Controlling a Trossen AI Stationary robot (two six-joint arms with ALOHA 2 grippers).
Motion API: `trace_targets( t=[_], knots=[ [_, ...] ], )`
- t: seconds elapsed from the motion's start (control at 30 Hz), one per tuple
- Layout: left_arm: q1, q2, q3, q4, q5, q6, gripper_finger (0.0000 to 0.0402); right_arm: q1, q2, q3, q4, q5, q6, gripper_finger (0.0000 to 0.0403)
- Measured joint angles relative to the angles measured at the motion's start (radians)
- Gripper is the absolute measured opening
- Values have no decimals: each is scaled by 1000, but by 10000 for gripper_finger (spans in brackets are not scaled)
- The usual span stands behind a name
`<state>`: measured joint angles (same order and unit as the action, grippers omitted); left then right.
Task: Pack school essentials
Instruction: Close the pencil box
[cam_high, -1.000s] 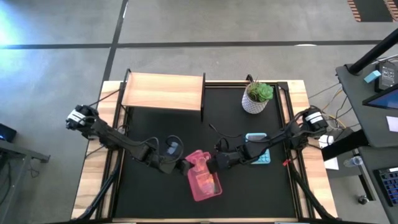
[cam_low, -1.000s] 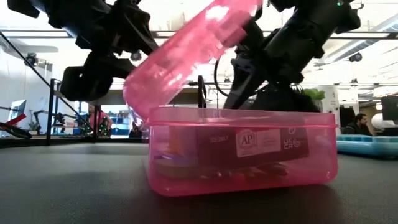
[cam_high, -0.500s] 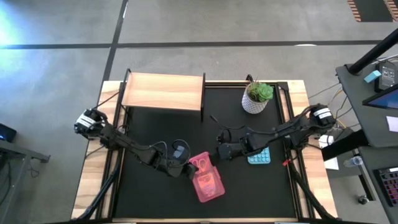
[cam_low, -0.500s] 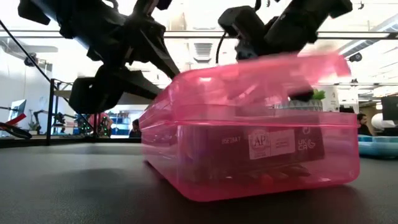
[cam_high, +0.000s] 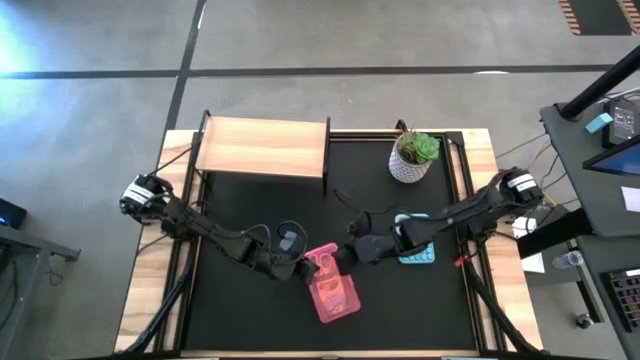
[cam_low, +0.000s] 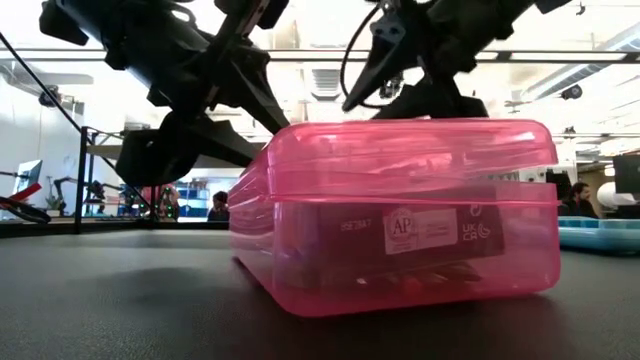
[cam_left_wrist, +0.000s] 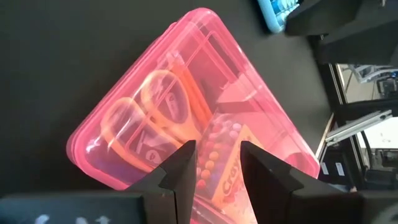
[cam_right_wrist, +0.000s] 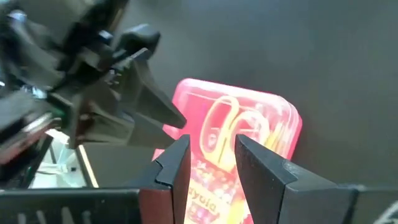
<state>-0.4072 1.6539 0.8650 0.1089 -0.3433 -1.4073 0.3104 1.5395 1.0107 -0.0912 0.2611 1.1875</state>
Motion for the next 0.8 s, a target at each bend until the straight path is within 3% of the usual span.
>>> trace_targets(
  t=[0.43,0.8],
  knots=[
    [11,-1,0,-20,12,1,111,25,104,0,84,-85,45,116],
    [15,-1,0,-22,21,1,111,24,149,3,62,-86,42,116]
  ],
)
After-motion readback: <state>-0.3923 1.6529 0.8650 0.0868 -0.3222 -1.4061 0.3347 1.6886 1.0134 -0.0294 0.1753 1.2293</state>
